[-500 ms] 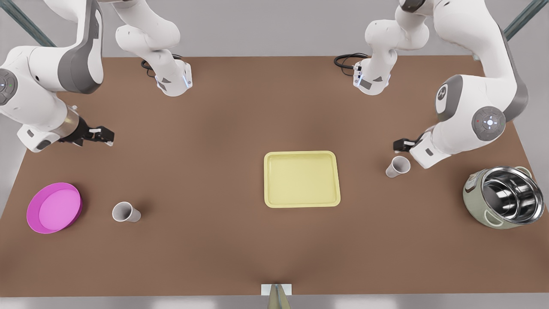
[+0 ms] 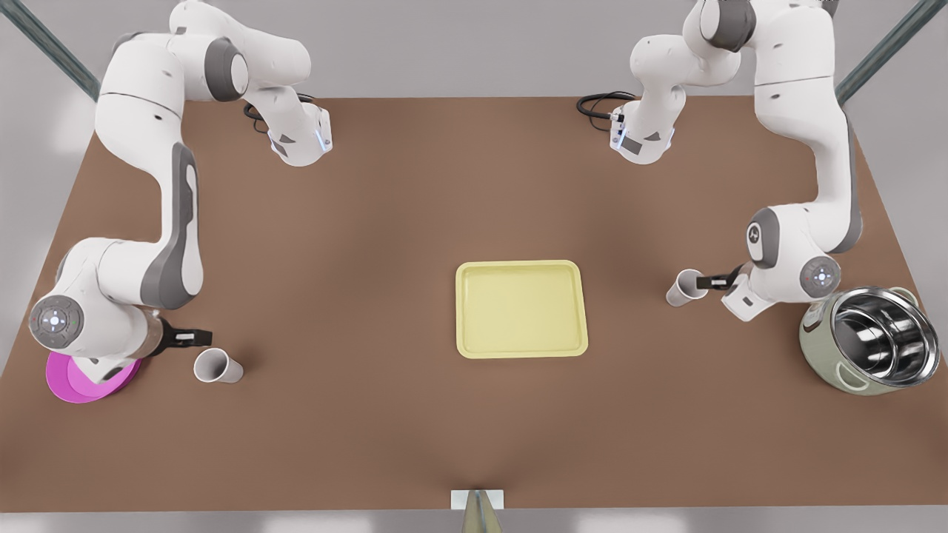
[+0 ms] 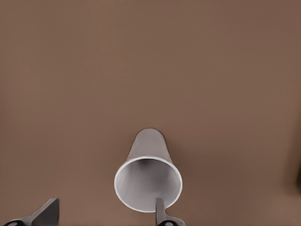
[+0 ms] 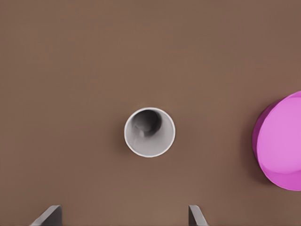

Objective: Use both arms to respectively pick up the white IKEA cups from the middle-left and middle-right positions, then place the white IKEA cups onto the middle-middle tray, ensuring that the cups remain upright and do not tip over

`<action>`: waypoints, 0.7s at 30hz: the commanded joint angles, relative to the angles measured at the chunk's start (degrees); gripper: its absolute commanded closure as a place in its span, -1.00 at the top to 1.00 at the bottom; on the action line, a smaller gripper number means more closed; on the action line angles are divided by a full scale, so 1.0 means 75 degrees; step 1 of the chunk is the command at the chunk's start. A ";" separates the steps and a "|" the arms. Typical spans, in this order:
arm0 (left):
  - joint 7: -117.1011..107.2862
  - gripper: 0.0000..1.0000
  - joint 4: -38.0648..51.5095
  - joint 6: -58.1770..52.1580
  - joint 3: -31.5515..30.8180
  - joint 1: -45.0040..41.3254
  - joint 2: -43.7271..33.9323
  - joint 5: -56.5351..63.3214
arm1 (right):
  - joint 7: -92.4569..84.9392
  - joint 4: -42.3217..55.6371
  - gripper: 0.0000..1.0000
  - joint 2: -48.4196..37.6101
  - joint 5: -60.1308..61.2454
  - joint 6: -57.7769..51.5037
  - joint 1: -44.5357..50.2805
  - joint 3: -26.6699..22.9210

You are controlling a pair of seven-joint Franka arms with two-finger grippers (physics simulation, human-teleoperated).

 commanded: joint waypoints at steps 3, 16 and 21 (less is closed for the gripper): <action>0.1138 1.00 -0.0622 0.1815 0.0007 0.0047 0.0046 0.0003 | -0.0497 -0.0046 1.00 0.0374 0.0319 0.1003 -0.0209 -0.0006; 0.1091 -0.12 -0.1244 0.2014 0.0007 0.0129 0.0304 -0.0641 | -0.0497 -0.0093 1.00 0.1370 0.0870 0.1894 -0.0818 0.0006; 0.1103 -0.57 -0.1208 0.1944 0.0007 0.0047 0.0198 -0.0641 | -0.0497 -0.0151 1.00 0.1604 0.1046 0.2070 -0.0818 0.0006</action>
